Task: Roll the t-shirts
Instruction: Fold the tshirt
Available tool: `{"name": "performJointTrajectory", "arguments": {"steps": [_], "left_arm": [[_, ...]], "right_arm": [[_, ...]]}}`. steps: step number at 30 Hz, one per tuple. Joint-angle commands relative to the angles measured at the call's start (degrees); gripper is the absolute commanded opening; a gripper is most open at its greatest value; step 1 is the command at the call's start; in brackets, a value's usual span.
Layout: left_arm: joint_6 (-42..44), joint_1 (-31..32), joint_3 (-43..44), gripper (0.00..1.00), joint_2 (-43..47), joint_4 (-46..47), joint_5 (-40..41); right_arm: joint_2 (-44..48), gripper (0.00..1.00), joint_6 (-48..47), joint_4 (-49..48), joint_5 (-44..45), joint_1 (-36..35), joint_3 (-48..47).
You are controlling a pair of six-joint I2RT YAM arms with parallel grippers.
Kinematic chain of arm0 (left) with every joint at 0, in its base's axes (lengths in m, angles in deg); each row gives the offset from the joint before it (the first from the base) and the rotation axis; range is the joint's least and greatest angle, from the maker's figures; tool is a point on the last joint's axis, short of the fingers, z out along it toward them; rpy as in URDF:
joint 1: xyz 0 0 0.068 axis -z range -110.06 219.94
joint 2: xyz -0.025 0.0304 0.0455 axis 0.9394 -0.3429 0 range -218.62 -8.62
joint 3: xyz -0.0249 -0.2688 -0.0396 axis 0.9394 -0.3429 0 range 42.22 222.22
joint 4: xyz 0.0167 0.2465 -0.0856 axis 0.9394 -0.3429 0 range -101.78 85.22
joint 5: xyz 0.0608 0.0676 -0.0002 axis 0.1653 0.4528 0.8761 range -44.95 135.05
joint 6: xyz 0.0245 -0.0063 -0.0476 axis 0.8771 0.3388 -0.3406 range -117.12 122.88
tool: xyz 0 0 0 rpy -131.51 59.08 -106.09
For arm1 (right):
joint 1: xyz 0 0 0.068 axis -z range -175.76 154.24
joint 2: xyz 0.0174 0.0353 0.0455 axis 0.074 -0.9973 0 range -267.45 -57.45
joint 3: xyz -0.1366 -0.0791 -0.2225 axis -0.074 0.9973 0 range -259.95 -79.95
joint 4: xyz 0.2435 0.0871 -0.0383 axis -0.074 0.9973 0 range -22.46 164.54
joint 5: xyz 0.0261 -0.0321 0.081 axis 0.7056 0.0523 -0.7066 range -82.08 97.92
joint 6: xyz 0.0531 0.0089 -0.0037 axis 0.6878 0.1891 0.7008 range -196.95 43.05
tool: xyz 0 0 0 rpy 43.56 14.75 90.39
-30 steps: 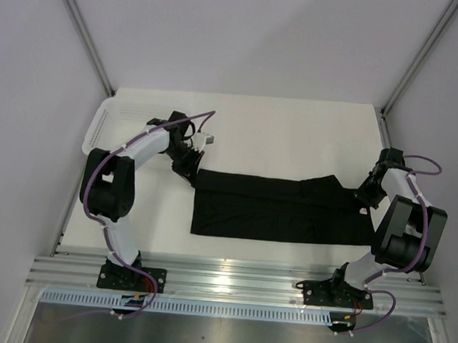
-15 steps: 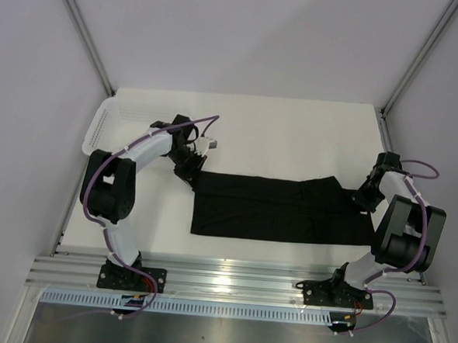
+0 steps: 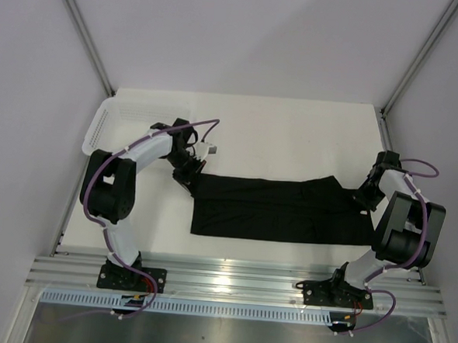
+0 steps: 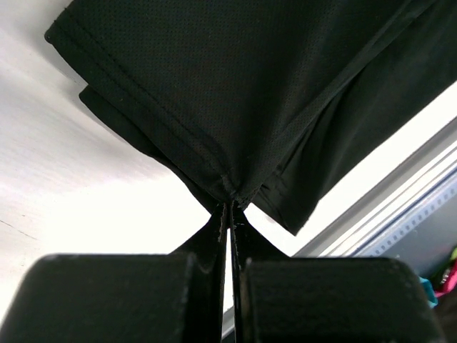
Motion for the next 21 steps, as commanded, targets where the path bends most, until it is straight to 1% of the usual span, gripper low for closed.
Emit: {"name": "performJointTrajectory", "arguments": {"steps": [1, 6, 7, 11, 15, 17, 18, 19, 21], "left_arm": [[2.2, 0.1, -1.5, 0.01, 1.0, 0.9, 1.3], [1.4, 0.1, -0.8, 0.03, -0.9, 2.2, 0.8], [1.3, 0.2, -0.7, 0.05, -0.9, 2.1, 0.6], [1.4, 0.7, -1.8, 0.09, -0.9, 2.3, -0.3], [1.3, 0.7, -2.5, 0.11, -0.9, 2.4, -0.3], [1.5, 0.8, -2.2, 0.13, -0.9, 2.1, -0.5], [1.6, 0.8, -2.0, 0.17, -0.9, 1.7, -0.7], [1.9, 0.8, -1.8, 0.20, -0.9, 1.5, -0.7], [2.0, 0.8, -1.7, 0.23, -0.6, 1.0, -0.6]], "right_arm": [[-0.6, 0.00, 0.3, -1.2, 1.8, 0.1, -1.4], [-1.1, 0.00, -0.1, -1.1, 2.5, 0.2, -1.6], [-1.2, 0.00, -0.2, -1.1, 2.6, 0.2, -1.6], [-1.7, 0.00, -0.3, -1.5, 2.4, 0.2, -1.5], [-2.0, 0.00, -0.3, -1.5, 2.4, 0.3, -1.9], [-2.1, 0.04, -0.3, -1.4, 2.5, 0.3, -2.2], [-2.1, 0.05, -0.2, -1.3, 2.5, 0.3, -2.2], [-2.1, 0.11, -0.3, -1.2, 2.7, 0.3, -2.4], [-2.0, 0.19, -0.4, -0.4, 2.8, 0.2, -2.7]]}}
